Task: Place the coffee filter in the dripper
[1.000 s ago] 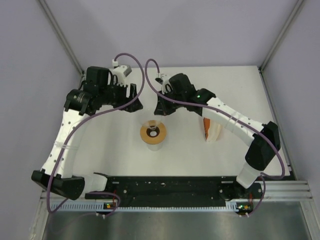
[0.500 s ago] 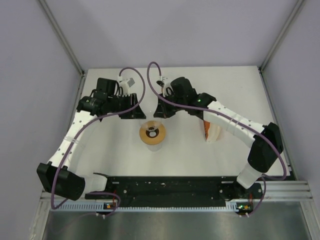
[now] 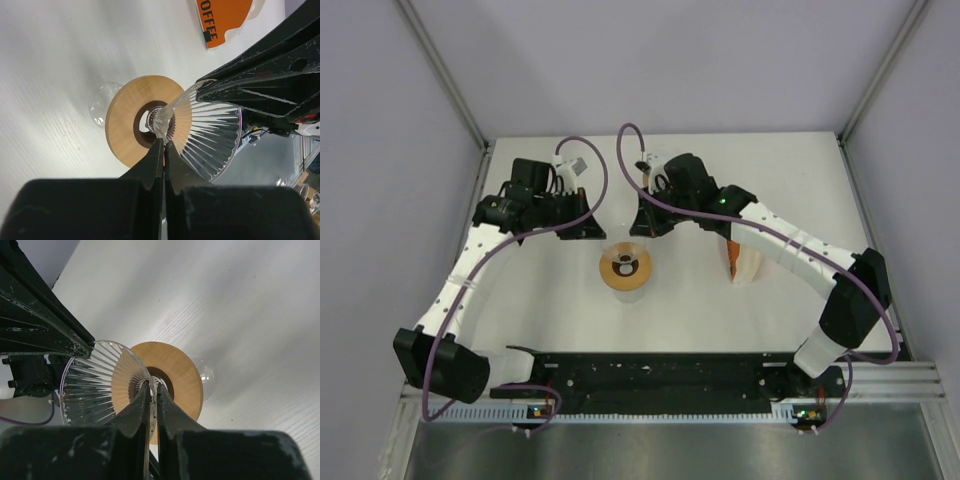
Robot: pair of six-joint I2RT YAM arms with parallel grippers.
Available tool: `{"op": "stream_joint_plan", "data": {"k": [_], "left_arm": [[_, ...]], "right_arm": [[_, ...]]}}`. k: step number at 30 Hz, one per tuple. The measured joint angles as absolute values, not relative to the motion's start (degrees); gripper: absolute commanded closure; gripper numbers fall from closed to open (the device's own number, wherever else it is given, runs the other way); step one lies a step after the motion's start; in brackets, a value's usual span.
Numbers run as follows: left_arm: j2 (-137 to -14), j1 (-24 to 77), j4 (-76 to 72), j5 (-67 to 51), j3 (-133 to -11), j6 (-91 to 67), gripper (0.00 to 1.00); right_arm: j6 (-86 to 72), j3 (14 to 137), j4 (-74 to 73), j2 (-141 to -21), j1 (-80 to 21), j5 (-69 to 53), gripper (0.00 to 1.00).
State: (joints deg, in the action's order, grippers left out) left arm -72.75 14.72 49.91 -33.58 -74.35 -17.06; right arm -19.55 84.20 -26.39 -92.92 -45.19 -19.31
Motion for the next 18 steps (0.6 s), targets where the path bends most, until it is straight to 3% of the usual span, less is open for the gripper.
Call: {"op": "stream_joint_plan", "data": {"k": [18], "left_arm": [[-70.46, 14.7, 46.92, -33.89, -68.4, -17.08, 1.0]], "right_arm": [[-18.44, 81.73, -25.69, -92.73, -46.37, -18.22, 1.0]]}}
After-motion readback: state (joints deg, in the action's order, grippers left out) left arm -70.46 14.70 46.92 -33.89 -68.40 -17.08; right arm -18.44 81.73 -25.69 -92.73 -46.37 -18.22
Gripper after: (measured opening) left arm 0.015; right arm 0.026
